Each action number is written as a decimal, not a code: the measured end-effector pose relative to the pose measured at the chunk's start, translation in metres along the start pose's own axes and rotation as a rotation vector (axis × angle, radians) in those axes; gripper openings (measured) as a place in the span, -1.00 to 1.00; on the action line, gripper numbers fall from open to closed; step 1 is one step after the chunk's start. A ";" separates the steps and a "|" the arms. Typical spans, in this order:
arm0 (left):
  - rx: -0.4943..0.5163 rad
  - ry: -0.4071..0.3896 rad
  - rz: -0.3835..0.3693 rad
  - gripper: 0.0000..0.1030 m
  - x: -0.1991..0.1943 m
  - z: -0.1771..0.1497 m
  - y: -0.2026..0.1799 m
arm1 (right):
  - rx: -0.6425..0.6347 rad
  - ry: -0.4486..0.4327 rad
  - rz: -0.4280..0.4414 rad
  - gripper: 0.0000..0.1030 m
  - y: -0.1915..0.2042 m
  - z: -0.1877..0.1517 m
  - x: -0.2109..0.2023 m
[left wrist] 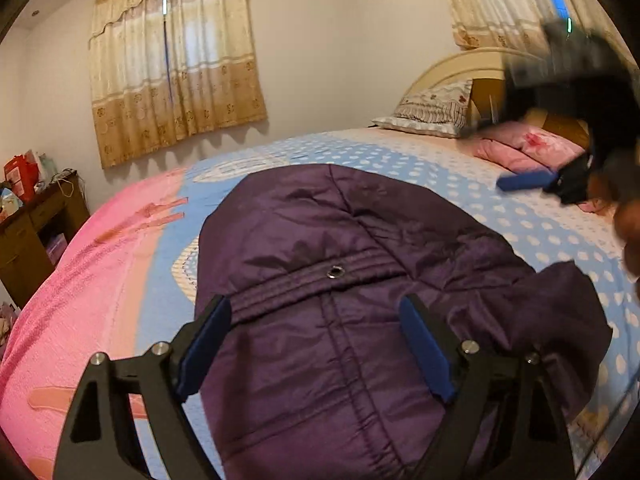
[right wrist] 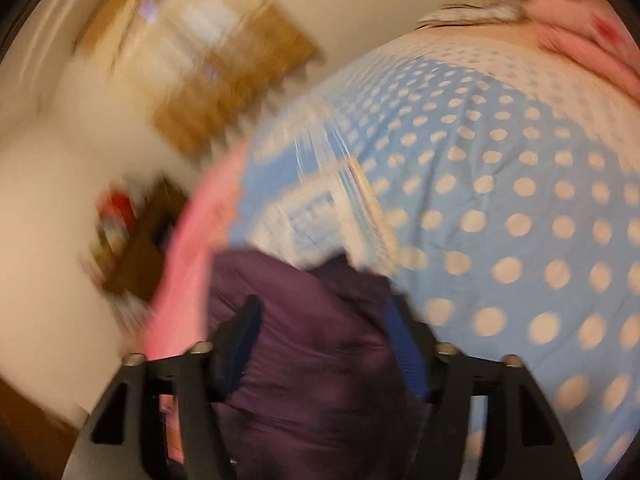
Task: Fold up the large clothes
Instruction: 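Grasp the folded purple jacket bundle with both tools, then lift the purple bundle off the blue bedspread with both tools, then carry the bundle with both tools and lower it onto the pink bedspread, then open both tools and release the bundle on the pink bedspread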
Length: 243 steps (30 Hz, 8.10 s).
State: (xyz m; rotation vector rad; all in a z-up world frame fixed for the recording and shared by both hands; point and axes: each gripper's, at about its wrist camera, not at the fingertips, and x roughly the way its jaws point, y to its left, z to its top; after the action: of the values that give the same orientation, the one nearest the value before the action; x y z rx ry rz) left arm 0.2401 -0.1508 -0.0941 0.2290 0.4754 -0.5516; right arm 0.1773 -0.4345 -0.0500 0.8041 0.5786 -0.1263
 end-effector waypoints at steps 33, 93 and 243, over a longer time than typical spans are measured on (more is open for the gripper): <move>-0.327 0.269 -0.249 1.00 0.045 -0.039 0.092 | -0.213 0.141 -0.150 0.82 -0.071 -0.062 0.134; -0.423 0.219 -0.332 1.00 0.077 -0.050 0.107 | -0.234 0.138 -0.081 0.85 -0.073 -0.063 0.146; -0.515 -0.011 0.422 1.00 -0.281 -0.164 0.264 | -0.879 0.270 0.315 0.43 0.334 -0.312 0.156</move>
State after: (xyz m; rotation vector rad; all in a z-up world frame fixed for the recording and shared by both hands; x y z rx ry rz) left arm 0.1148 0.2483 -0.0766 -0.1668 0.5247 -0.0082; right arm 0.2779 0.0369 -0.0898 0.0408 0.6724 0.5081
